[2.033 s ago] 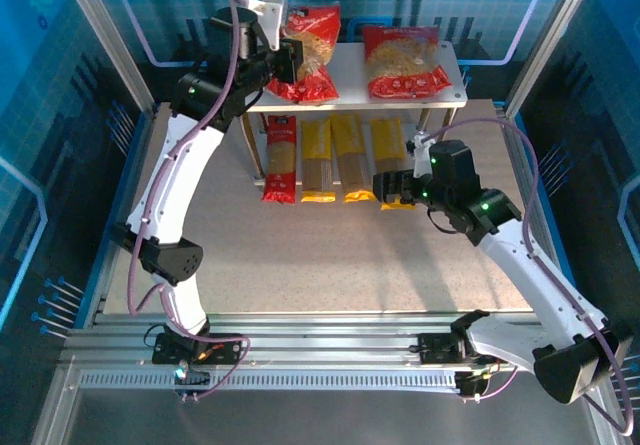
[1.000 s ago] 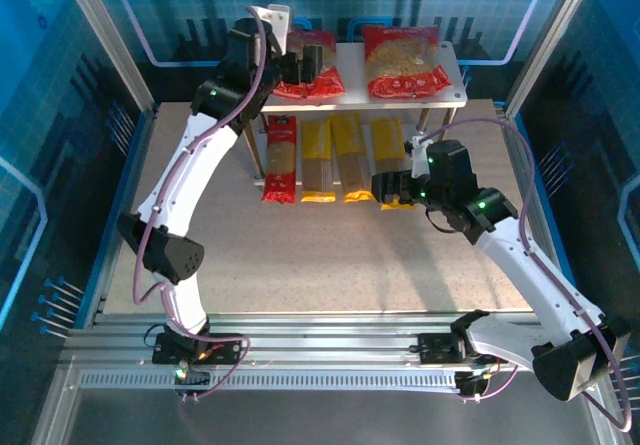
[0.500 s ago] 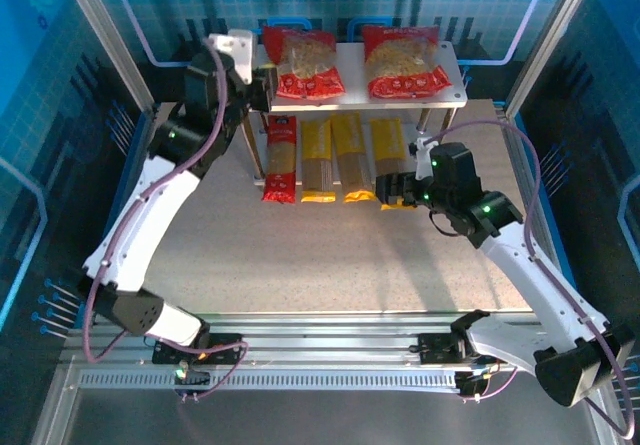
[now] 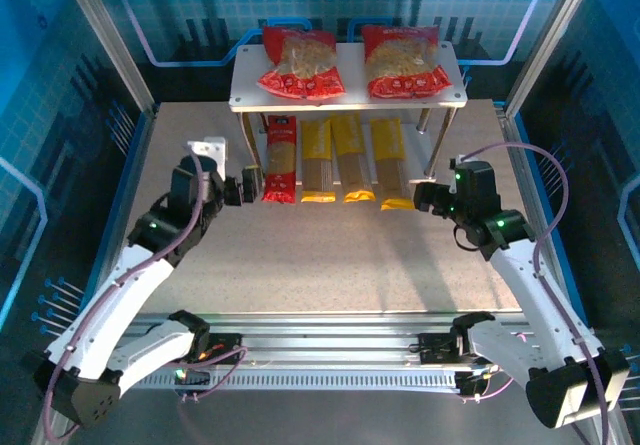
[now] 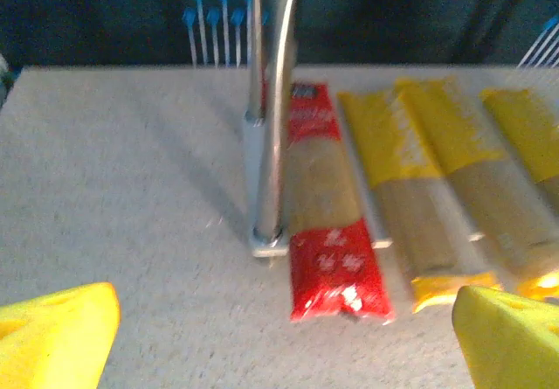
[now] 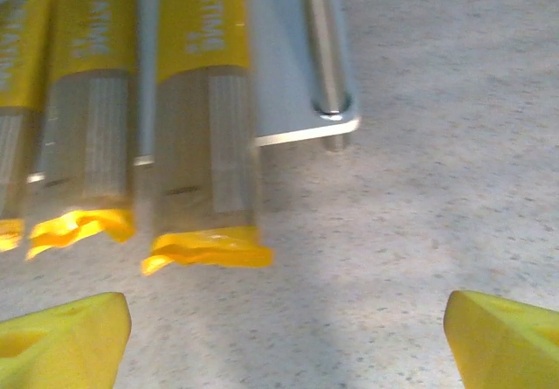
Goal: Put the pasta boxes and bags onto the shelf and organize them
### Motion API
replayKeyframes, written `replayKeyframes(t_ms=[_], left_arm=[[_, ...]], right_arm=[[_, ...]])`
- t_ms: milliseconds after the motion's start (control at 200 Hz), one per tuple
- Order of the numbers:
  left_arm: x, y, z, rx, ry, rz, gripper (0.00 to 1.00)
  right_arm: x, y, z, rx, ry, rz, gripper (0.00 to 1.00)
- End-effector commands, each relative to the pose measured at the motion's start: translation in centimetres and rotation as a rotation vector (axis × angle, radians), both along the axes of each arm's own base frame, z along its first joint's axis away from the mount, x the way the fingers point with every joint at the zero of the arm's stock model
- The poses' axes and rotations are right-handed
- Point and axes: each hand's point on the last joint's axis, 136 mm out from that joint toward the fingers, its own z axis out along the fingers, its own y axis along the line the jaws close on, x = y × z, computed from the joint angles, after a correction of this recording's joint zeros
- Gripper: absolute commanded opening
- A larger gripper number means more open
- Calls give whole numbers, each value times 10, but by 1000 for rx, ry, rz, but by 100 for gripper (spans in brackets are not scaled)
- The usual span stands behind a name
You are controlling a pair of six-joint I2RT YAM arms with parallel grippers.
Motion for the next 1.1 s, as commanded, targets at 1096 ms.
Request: replayKeyframes(t_ms=[1096], left_arm=[[78,58,-171,81,-244,37,99]], right_arm=[[41,-57,-83,-80,-44,-168,94]])
